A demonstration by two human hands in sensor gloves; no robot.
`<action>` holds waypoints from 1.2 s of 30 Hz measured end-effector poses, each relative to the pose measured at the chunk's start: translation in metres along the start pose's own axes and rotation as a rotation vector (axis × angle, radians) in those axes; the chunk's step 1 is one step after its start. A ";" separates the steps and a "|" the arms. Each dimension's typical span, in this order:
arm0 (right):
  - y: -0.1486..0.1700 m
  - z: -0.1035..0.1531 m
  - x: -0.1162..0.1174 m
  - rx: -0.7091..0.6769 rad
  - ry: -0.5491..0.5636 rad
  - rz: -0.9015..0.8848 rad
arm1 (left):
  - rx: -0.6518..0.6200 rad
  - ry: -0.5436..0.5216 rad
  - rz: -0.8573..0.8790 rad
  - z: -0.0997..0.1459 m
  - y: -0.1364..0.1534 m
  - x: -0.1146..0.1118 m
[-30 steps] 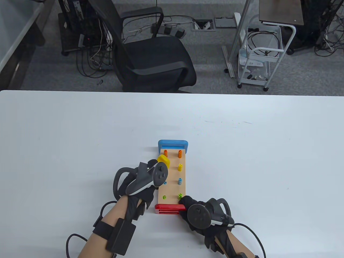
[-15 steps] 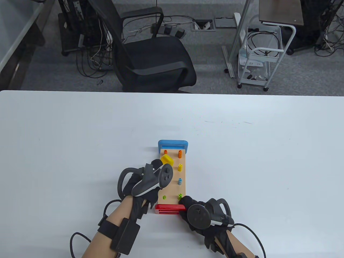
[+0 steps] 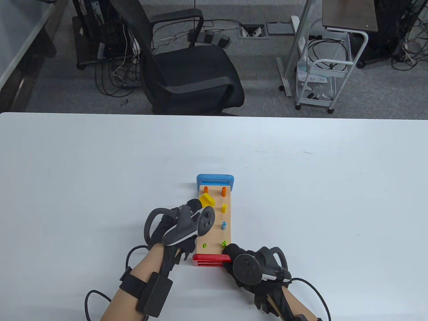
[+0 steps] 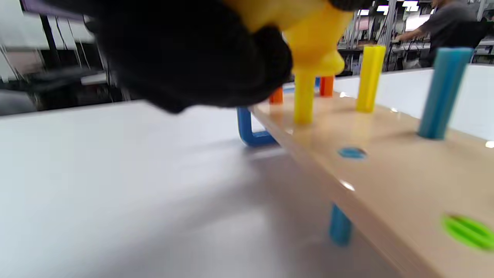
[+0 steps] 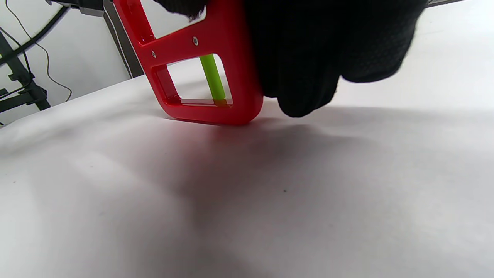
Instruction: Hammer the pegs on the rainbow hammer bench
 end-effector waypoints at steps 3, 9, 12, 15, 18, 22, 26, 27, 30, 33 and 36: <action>0.000 0.001 0.000 0.002 -0.002 0.004 | 0.001 -0.057 0.035 0.002 0.002 -0.001; -0.001 0.001 0.000 0.002 0.000 0.001 | 0.017 -0.146 0.143 0.012 0.019 0.032; 0.000 0.000 -0.001 0.000 -0.002 -0.003 | -0.033 -0.327 0.368 0.016 0.018 0.029; -0.001 0.001 0.000 0.001 0.003 -0.003 | 0.001 0.129 -0.050 -0.001 0.005 -0.002; 0.000 0.000 0.000 0.001 0.003 -0.003 | -0.007 0.005 0.033 -0.003 0.003 -0.004; 0.000 0.000 0.000 0.000 0.001 -0.004 | -0.011 -0.030 0.070 0.000 0.006 -0.004; 0.000 0.000 0.000 -0.001 -0.002 -0.007 | 0.020 -0.023 0.054 0.004 0.013 0.022; 0.000 -0.001 0.000 -0.001 0.001 -0.005 | 0.007 -0.135 0.119 0.007 0.016 0.030; 0.000 -0.001 0.000 -0.001 0.001 -0.004 | -0.039 -0.279 0.332 0.006 0.015 0.024; 0.000 -0.001 0.000 -0.002 -0.001 -0.004 | -0.019 0.152 -0.107 -0.004 0.003 -0.008; 0.001 -0.001 0.001 -0.001 -0.001 -0.004 | -0.014 0.063 -0.006 -0.004 0.004 -0.008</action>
Point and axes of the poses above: the tracker on the back of each hand, its own y axis roughly to the little-finger side, its own z axis roughly from the fingertips to the wrist, x = y × z, the point moved 3 cm from there along -z, roughly from the wrist to the fingertips
